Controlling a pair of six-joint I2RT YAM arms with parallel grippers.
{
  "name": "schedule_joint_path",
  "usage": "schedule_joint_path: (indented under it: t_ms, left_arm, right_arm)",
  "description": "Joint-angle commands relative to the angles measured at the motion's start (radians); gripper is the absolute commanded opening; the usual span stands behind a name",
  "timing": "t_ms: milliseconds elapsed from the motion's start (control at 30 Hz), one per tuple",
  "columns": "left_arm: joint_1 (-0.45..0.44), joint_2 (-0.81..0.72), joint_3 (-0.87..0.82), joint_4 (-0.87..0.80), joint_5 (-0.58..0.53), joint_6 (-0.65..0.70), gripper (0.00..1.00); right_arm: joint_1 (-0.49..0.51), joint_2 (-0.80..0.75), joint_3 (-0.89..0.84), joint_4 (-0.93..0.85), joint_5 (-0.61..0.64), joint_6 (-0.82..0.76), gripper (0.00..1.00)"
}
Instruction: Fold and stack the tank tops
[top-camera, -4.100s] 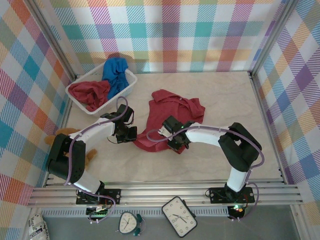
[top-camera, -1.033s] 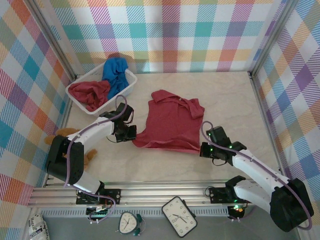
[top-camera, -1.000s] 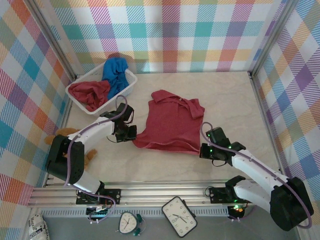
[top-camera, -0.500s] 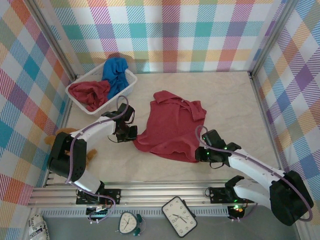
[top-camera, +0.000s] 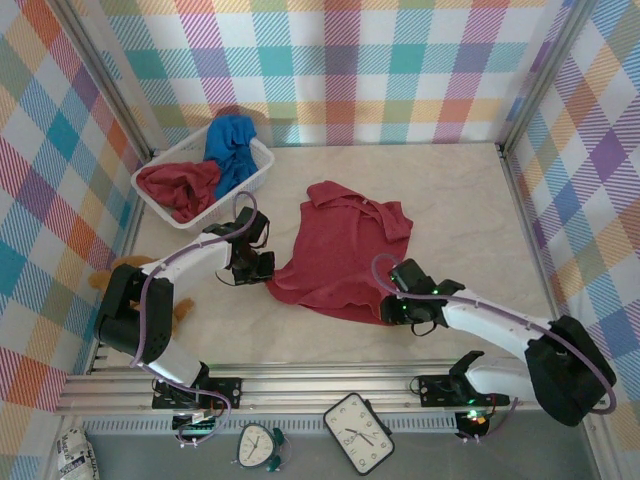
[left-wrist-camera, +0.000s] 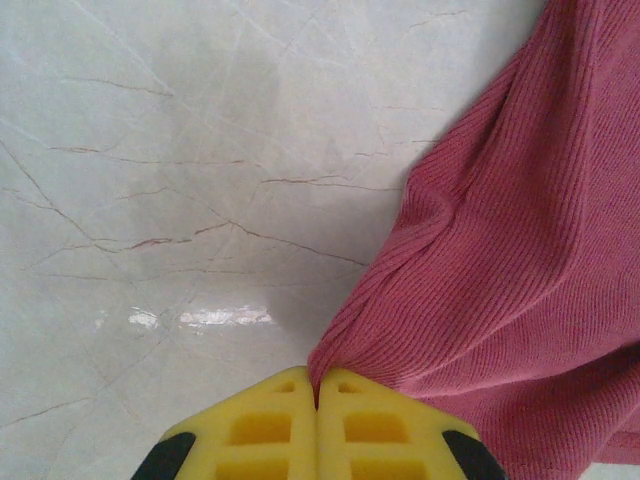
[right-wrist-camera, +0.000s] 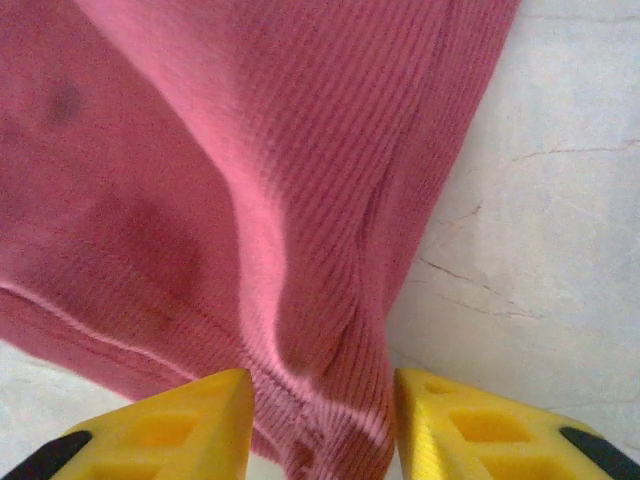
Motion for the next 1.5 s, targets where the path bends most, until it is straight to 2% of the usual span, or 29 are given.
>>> schedule_joint_path:
  t_ms: [0, 167, 300, 367, 533, 800, 1000, 1167, 1267, 1400, 1467]
  left_arm:
    - [-0.009, 0.009, -0.01, -0.008, -0.008, 0.008, 0.0]
    - [-0.008, -0.005, 0.007, -0.035, -0.015, 0.015, 0.0]
    - [-0.01, -0.059, 0.056, -0.099, -0.033, 0.012, 0.0]
    - [-0.011, -0.102, 0.095, -0.136, -0.04, 0.012, 0.0]
    - [-0.011, -0.202, 0.252, -0.252, -0.091, 0.034, 0.0]
    - [-0.01, -0.292, 0.644, -0.426, -0.298, 0.125, 0.0]
    - [-0.006, -0.285, 0.9, -0.463, -0.417, 0.194, 0.0]
    - [0.025, -0.172, 1.063, -0.437, -0.412, 0.229, 0.0]
    - [0.045, -0.054, 1.187, -0.424, -0.392, 0.246, 0.0]
    - [0.066, 0.132, 1.348, -0.394, -0.36, 0.279, 0.0]
    - [0.071, 0.216, 1.41, -0.358, -0.34, 0.297, 0.0]
  right_arm:
    - [0.008, 0.021, 0.037, 0.004, 0.026, -0.019, 0.33]
    - [0.006, -0.051, 0.062, -0.041, 0.077, -0.022, 0.08]
    - [-0.014, -0.176, 0.119, -0.083, 0.13, -0.067, 0.0]
    - [-0.019, -0.247, 0.148, -0.076, 0.156, -0.1, 0.0]
    - [-0.074, -0.387, 0.272, -0.01, 0.112, -0.232, 0.0]
    - [-0.076, -0.415, 0.567, 0.142, -0.015, -0.483, 0.0]
    - [-0.076, -0.338, 0.781, 0.19, -0.031, -0.611, 0.0]
    - [-0.096, -0.194, 0.908, 0.166, 0.115, -0.688, 0.0]
    - [-0.188, -0.119, 0.931, 0.213, 0.065, -0.629, 0.0]
    - [-0.363, 0.017, 0.977, 0.252, -0.118, -0.422, 0.0]
    - [-0.413, 0.093, 1.004, 0.282, -0.178, -0.354, 0.0]
